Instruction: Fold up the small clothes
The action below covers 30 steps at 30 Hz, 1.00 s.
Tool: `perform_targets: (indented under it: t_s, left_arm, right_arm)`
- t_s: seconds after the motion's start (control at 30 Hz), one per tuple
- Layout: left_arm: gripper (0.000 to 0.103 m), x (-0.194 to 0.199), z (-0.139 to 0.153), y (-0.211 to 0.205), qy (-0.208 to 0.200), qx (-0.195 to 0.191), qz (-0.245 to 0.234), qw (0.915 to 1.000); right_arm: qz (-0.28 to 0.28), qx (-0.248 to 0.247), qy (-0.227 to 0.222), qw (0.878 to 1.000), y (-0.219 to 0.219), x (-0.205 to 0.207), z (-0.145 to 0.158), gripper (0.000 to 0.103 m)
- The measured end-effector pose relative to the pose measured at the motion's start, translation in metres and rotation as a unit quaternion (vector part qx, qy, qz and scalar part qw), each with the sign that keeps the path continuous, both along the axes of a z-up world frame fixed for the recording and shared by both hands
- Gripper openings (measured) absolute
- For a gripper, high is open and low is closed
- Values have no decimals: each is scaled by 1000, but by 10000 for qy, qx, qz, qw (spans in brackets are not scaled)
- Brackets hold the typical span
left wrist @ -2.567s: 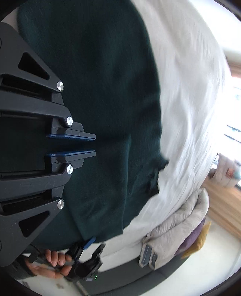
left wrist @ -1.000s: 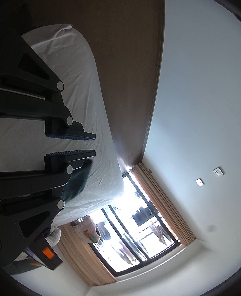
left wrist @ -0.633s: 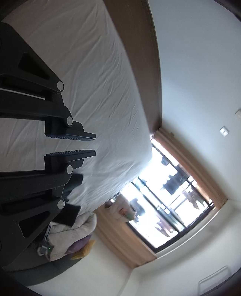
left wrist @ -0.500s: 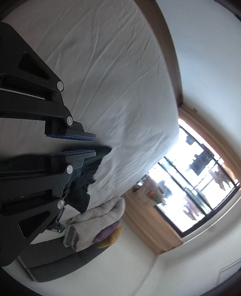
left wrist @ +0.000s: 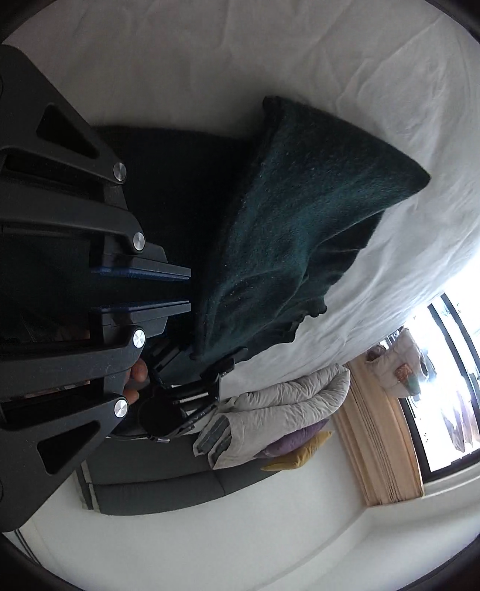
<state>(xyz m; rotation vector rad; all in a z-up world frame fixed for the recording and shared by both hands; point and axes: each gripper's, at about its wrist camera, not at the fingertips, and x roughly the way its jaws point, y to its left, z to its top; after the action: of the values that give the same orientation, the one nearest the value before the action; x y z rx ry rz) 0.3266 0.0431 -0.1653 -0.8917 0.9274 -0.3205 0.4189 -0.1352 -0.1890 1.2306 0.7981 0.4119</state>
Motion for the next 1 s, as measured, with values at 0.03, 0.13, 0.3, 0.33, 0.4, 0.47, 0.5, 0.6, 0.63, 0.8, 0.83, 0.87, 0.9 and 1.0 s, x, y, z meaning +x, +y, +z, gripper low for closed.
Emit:
perform_targets:
  t_s: [0.03,0.13,0.3,0.33,0.4,0.47,0.5,0.6,0.63,0.8,0.83,0.87,0.9,1.0]
  left_arm:
    - [10,3,-7,3,75,-65,41,9999]
    - [23,18,-18,-5,160,-155,139,9997]
    - [91,28,-19,-8,-181,-437,735,9962]
    - [92,31,-21,-9,-201,-466,762,9958]
    - [92,39,-29,-7,-135,-658,833,9943]
    - [92,45,-33,-2,-139,-821,948,9920]
    - [91,50,-33,0,-160,-861,987,9912]
    - [82,66,-31,7,-290,-909,1034,9901]
    - [66,69,-31,11,-281,-926,1051,9897]
    - [31,87,-36,34,-143,-782,1301,9883]
    - [31,88,-38,40,-135,-819,1395,9867]
    - [31,93,-39,45,-102,-875,1452,9855]
    - [31,98,-44,48,-33,-959,1492,9841]
    - [31,108,-52,48,21,-880,1533,9843]
  right_arm:
    - [34,4,-34,10000,0,6,1,35]
    - [224,-225,-109,9994,2,13,12,11]
    - [277,-138,-543,9980,3,14,45,11]
    - [284,-123,-630,9975,4,14,53,11]
    - [304,-195,-746,9966,5,15,61,11]
    - [338,-220,-832,9957,4,15,66,11]
    - [341,-200,-834,9957,3,14,66,11]
    - [294,-184,-852,9958,-1,13,64,11]
    - [274,-179,-846,9959,-6,10,62,11]
    - [99,-168,-828,9964,-24,-7,56,11]
    - [49,-157,-839,9963,-28,-9,56,11]
    - [-8,-141,-851,9963,-33,-12,55,11]
    - [-61,-129,-845,9963,-37,-15,53,11]
    - [-170,-114,-739,9971,-46,-21,43,11]
